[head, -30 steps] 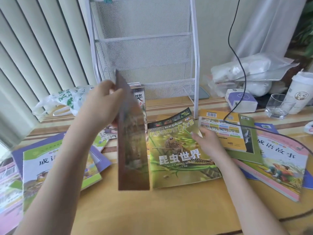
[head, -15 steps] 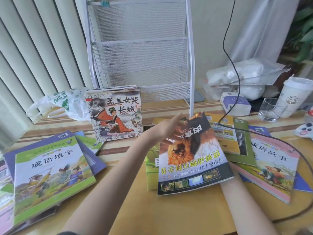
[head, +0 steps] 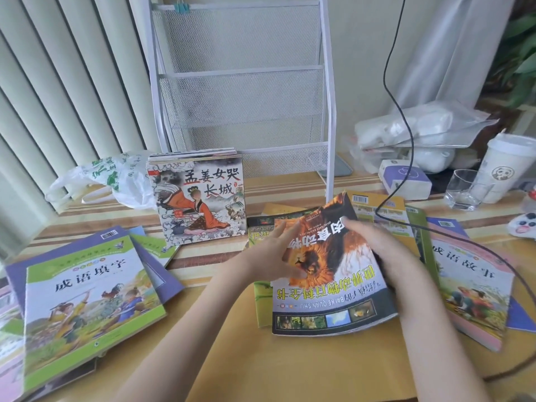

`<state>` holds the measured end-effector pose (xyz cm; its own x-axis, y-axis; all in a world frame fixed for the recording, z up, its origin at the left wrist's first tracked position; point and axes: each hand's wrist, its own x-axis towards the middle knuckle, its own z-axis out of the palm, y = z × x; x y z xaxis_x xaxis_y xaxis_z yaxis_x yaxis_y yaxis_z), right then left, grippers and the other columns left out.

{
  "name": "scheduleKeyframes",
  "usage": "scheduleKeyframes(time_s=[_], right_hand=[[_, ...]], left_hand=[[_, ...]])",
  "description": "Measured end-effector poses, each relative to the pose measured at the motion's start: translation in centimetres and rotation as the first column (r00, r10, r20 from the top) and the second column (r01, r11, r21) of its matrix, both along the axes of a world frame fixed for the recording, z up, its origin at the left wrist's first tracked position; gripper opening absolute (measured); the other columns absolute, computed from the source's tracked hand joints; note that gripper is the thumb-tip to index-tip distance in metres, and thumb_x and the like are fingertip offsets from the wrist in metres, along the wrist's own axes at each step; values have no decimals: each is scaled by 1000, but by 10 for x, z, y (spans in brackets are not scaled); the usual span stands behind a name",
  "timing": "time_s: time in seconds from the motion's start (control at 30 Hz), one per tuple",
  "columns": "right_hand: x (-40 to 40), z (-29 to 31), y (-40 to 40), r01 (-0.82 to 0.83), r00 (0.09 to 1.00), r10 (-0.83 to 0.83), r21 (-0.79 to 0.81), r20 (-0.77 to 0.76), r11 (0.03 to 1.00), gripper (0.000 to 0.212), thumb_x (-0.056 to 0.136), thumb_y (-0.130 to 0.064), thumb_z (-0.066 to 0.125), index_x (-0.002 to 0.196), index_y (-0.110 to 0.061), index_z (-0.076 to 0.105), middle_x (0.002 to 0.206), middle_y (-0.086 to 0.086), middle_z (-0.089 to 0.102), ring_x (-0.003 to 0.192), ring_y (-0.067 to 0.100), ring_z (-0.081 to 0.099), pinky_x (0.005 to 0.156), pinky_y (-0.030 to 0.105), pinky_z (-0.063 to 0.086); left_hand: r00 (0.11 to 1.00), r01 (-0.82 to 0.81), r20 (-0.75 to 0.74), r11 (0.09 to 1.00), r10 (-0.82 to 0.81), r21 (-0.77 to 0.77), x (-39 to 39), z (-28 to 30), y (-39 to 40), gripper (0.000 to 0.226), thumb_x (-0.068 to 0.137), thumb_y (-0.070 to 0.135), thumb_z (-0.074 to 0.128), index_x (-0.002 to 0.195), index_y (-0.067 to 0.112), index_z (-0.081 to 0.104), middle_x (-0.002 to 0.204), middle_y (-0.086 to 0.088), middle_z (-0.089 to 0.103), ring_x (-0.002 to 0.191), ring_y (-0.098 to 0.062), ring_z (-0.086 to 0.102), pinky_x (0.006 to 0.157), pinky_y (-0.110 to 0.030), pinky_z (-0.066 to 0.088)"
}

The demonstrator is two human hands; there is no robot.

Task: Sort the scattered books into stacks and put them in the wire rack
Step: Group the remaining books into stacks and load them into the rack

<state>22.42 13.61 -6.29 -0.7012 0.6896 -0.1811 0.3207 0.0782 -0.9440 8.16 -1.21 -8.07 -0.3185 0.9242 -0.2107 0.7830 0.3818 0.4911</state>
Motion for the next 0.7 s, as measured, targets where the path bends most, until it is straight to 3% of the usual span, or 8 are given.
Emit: scheduleKeyframes(time_s=[0.17, 0.3, 0.4, 0.5, 0.57, 0.6, 0.67, 0.7], right_hand=[[-12, 15, 7, -107, 960, -45, 509, 278, 854, 12, 96, -24, 50, 92, -15, 56, 80, 3, 57, 80, 25, 56, 63, 30, 40], [-27, 35, -3, -182, 947, -112, 790, 302, 585, 19, 95, -29, 51, 112, -31, 58, 107, -1, 66, 105, 27, 58, 88, 41, 39], [-38, 48, -11, -228, 967, -27, 908, 253, 351, 20, 91, -36, 57, 109, -33, 63, 102, -7, 61, 110, 21, 53, 95, 40, 26], [-41, 43, -13, 49, 999, -19, 974, -46, 222, 26, 79, -36, 71, 103, -30, 66, 105, -6, 55, 110, 22, 49, 105, 49, 25], [-38, 31, -12, 250, 963, -163, 939, -216, 237, 47, 77, -40, 71, 122, -35, 55, 134, -1, 46, 129, 25, 37, 109, 57, 22], [-36, 23, -13, 290, 952, -195, 901, -236, 323, 59, 79, -42, 69, 133, -37, 45, 147, 1, 34, 137, 26, 27, 111, 57, 19], [-34, 9, -23, 205, 976, -79, 727, -204, 655, 68, 84, -46, 62, 142, -41, 28, 156, -1, 18, 144, 22, 14, 115, 53, 15], [-36, 0, -28, 97, 982, 23, 597, -189, 796, 66, 87, -45, 58, 144, -39, 24, 156, -5, 18, 144, 18, 16, 116, 49, 18]], left_hand=[[985, -57, -154, 987, 81, 152, -8, 4, 9, 126, 71, 42, 79, 148, 29, -20, 159, -9, -16, 146, -34, -6, 117, -51, 8], [807, 132, -547, 835, 222, 534, -11, 27, 13, 126, 60, 53, 80, 150, 24, -4, 160, -9, 8, 148, -26, 6, 119, -46, 10], [731, 98, -622, 859, 280, 503, -8, 62, 15, 89, 69, 62, 68, 144, 25, 37, 142, -3, 49, 135, -25, 41, 109, -41, 30], [758, -91, -551, 893, 349, 440, -16, 83, 9, 44, 85, 57, 57, 93, 14, 65, 90, -11, 67, 88, -31, 63, 69, -35, 45], [840, -222, -300, 790, 453, 571, -23, 80, -6, 43, 88, 47, 60, 72, 6, 58, 69, -14, 60, 68, -30, 59, 56, -34, 42], [862, -324, -118, 715, 492, 619, -23, 76, -15, 42, 89, 40, 60, 70, 3, 58, 63, -13, 59, 63, -29, 60, 52, -35, 44], [829, -555, 284, 648, 481, 522, -20, 58, -30, 34, 94, 28, 57, 75, 0, 60, 55, -6, 59, 52, -25, 62, 44, -30, 47], [760, -630, 477, 682, 442, 371, -17, 49, -34, 29, 96, 23, 55, 82, -2, 59, 52, -3, 59, 45, -20, 61, 40, -26, 48]])
